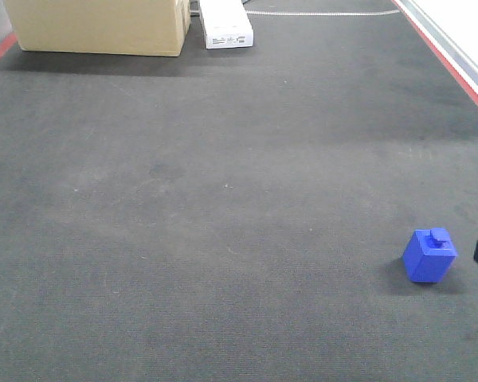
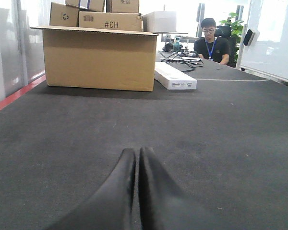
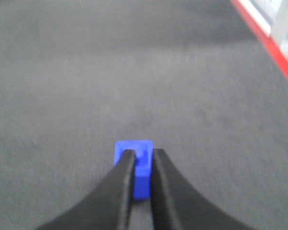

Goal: Pour parts from conveyor to right shelf
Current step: 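Lower the right gripper over the blue part and close on it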

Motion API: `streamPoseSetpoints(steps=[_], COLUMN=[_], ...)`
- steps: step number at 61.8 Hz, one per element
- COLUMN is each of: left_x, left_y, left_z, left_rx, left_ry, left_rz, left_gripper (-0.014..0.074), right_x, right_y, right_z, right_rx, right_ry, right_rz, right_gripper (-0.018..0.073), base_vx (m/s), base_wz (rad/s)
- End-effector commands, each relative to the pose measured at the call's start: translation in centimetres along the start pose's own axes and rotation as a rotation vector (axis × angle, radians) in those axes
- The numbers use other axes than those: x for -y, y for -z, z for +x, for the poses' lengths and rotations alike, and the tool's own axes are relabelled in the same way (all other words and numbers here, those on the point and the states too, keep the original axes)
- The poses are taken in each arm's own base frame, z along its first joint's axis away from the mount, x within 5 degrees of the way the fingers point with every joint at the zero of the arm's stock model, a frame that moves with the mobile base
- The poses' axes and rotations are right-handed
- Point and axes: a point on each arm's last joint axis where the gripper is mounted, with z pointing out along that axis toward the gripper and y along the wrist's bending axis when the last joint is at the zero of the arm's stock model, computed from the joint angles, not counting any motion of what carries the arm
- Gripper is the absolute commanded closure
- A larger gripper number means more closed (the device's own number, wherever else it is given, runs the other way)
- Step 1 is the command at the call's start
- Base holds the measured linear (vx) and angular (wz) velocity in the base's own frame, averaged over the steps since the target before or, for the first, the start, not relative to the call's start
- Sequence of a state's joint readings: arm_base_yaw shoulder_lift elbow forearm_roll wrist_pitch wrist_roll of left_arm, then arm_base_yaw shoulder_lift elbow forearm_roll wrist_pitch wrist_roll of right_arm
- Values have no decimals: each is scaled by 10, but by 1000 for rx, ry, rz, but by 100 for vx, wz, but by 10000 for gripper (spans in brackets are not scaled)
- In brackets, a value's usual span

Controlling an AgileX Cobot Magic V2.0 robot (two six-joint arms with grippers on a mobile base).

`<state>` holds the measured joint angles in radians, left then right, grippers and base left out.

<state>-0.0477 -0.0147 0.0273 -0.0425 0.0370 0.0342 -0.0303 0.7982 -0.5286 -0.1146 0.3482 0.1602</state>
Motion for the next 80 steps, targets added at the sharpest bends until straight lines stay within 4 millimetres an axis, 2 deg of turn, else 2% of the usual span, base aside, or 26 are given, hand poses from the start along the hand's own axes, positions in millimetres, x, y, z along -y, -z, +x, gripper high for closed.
streamPoseSetpoints(steps=[1, 14, 25, 33, 44, 53, 63, 73, 80], left_x=[0, 0, 0, 0, 0, 0, 0, 0, 0], left_y=[0, 0, 0, 0, 0, 0, 0, 0, 0], left_z=[3, 3, 3, 3, 3, 3, 3, 3, 3], left_rx=[57, 57, 57, 57, 57, 57, 57, 57, 57], left_ry=[12, 12, 12, 12, 12, 12, 12, 12, 12], left_rz=[5, 5, 5, 5, 5, 5, 5, 5, 5], left_gripper=[602, 602, 602, 602, 602, 602, 602, 602, 602], right_x=[-3, -16, -18, -21, -25, -24, -25, -25, -25], right_y=[-3, -25, -51, -78, -121, -148, -168, -184, -192], right_z=[-28, -53, -67, -71, -64, -61, -56, -43, -37], right_rx=[-1, -170, -331, -447, -593, -685, -760, -820, -832], right_ry=[42, 115, 110, 114, 110, 106, 102, 113, 121], right_rz=[-2, -19, 6, 22, 28, 46, 56, 61, 58], right_gripper=[330, 89, 0, -6, -6, -6, -3, 2, 62], base_vx=[0, 0, 0, 0, 0, 0, 0, 0, 0], base_wz=[0, 0, 0, 0, 0, 0, 0, 0, 0])
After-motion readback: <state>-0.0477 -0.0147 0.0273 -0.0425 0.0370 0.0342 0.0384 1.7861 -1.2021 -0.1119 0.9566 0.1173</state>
